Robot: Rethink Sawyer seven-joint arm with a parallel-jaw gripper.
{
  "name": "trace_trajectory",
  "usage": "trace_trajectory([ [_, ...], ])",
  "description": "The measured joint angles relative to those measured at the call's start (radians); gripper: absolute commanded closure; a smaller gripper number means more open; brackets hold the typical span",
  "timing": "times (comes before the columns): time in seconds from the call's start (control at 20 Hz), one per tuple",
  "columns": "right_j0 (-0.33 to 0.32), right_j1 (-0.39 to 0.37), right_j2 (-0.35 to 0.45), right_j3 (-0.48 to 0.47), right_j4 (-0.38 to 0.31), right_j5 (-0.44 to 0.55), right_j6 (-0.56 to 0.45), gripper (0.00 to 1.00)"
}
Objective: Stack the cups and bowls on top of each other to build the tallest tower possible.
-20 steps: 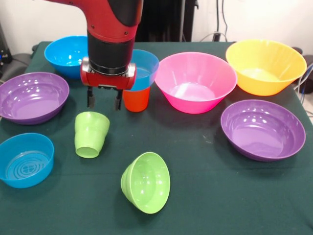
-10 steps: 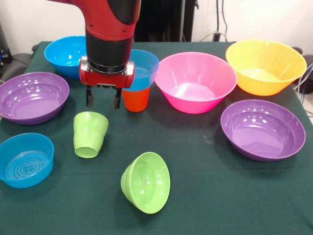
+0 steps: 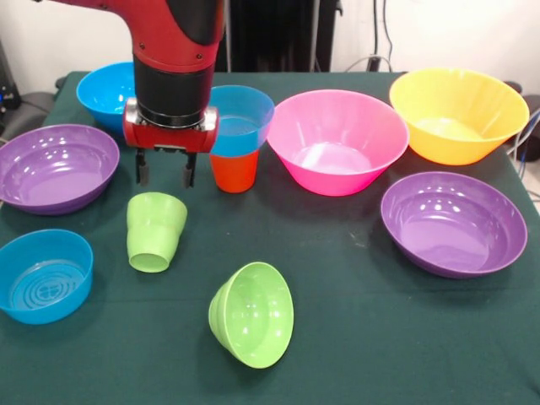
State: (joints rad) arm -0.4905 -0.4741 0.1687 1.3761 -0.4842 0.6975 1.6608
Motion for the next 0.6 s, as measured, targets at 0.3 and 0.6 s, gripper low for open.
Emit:
trace_trajectory([
  [0.3,-0.009,0.001,0.013,0.0,-0.024,0.0,0.0,0.0],
  [0.6,-0.014,-0.011,0.029,0.018,-0.027,0.001,0.0,0.0],
])
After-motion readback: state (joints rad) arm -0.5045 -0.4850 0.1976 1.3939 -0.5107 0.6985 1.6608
